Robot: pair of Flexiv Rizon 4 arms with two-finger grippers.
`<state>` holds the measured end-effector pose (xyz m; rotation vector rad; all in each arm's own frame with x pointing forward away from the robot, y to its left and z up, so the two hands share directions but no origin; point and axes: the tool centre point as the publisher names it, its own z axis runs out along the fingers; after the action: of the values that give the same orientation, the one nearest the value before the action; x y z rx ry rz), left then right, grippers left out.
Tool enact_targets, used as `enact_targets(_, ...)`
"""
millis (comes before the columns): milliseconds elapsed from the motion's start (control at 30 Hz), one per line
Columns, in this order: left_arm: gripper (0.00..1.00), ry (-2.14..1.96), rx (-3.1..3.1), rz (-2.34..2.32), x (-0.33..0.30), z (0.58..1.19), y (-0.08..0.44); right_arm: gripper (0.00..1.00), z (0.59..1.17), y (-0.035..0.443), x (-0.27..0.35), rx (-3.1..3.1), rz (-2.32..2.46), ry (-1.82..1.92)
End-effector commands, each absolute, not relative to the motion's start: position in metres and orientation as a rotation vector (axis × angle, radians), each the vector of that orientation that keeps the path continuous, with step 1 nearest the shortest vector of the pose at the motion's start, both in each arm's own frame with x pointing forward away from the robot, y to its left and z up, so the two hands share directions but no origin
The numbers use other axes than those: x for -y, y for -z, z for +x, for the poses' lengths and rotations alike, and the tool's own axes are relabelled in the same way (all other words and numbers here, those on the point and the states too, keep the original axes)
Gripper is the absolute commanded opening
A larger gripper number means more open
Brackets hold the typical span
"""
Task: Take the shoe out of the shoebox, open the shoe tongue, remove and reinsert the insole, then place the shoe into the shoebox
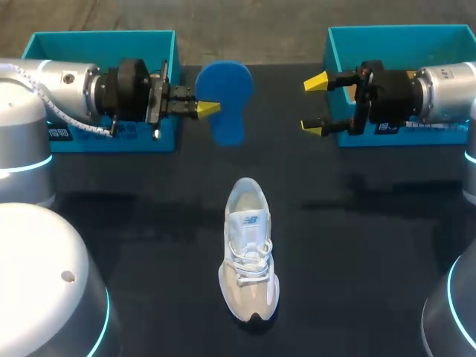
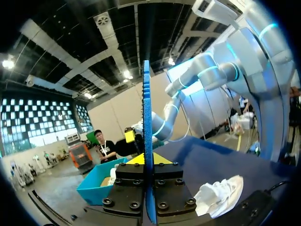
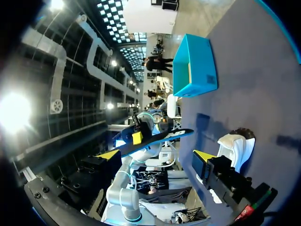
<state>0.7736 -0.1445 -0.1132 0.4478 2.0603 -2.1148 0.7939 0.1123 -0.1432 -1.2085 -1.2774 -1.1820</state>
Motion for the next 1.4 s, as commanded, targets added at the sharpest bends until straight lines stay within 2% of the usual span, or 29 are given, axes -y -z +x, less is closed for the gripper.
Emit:
enact_targets(33,0.00,2.396,-2.110,0.126,0.140,0.777,0.118,1.00,0.794,0.144,-0.113,1.277,-1.210,1.184)
enact_targets(400,0.00,2.685,-2.196,-0.392,0.135,0.760,0.113,1.00,0.794,0.144,-0.113,1.277,-1.210,1.184)
enact_targets(867,0.00,2.835,-2.233,-1.013,0.140,0.772,0.140,1.00,0.794,0.144,-0.113,1.277,-1.210,1.184)
enact_targets(1400,0.00,2.808,-2.276,-1.223,0.153,0.777,0.155,1.00,0.794,0.144,-0.113,1.277,-1.210,1.184)
